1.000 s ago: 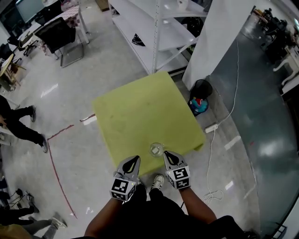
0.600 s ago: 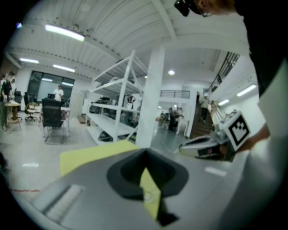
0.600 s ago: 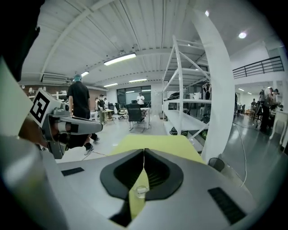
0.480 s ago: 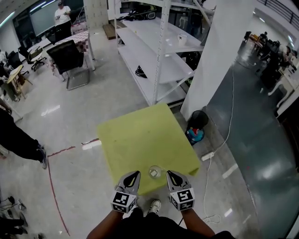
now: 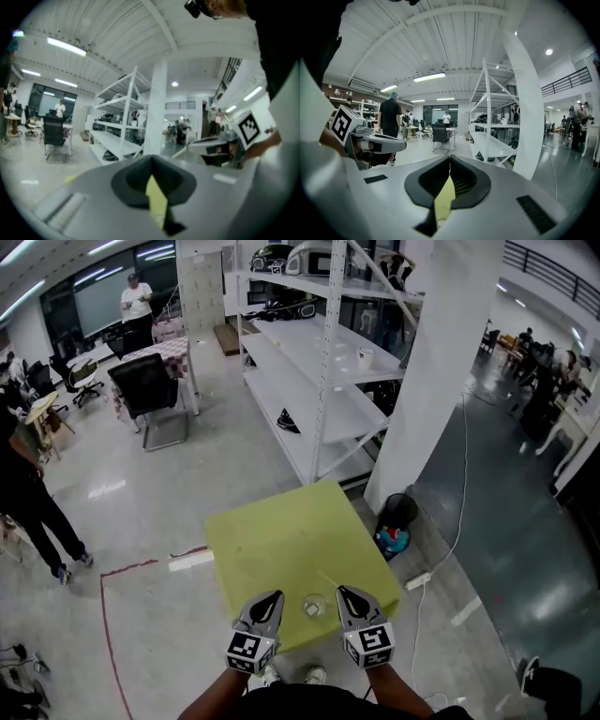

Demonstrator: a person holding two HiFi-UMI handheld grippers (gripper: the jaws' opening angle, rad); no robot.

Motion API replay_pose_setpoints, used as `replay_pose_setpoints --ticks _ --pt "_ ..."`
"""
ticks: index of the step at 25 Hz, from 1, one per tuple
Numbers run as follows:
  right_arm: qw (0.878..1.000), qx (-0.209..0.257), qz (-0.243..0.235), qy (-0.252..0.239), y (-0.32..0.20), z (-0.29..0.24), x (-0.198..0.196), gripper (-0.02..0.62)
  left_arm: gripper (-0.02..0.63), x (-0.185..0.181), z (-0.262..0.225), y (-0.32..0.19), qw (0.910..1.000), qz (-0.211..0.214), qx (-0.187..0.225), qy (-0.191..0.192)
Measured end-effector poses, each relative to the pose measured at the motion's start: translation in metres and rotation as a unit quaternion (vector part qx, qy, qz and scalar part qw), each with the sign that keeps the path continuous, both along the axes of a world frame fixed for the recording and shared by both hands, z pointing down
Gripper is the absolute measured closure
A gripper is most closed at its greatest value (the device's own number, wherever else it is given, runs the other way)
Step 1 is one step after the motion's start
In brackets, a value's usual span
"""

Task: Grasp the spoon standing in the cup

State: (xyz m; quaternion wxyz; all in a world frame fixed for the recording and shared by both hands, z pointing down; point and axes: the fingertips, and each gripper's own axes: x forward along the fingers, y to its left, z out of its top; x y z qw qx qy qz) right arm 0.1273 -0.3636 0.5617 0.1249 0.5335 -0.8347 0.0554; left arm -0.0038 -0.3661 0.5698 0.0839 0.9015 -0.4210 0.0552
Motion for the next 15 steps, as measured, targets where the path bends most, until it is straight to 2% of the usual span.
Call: replay_pose_setpoints --ticks 6,15 --pt "0.999 0.033 0.002 0.001 -0.004 -0.021 -0.003 0.584 0.601 0.001 -0.015 0.001 0.9998 0.002 0.019 0.005" --pt "0.999 0.040 0.012 -0.004 -0.003 -0.025 0.002 0.584 0.601 0.004 -0.021 0.004 0.9995 0.007 0.027 0.010"
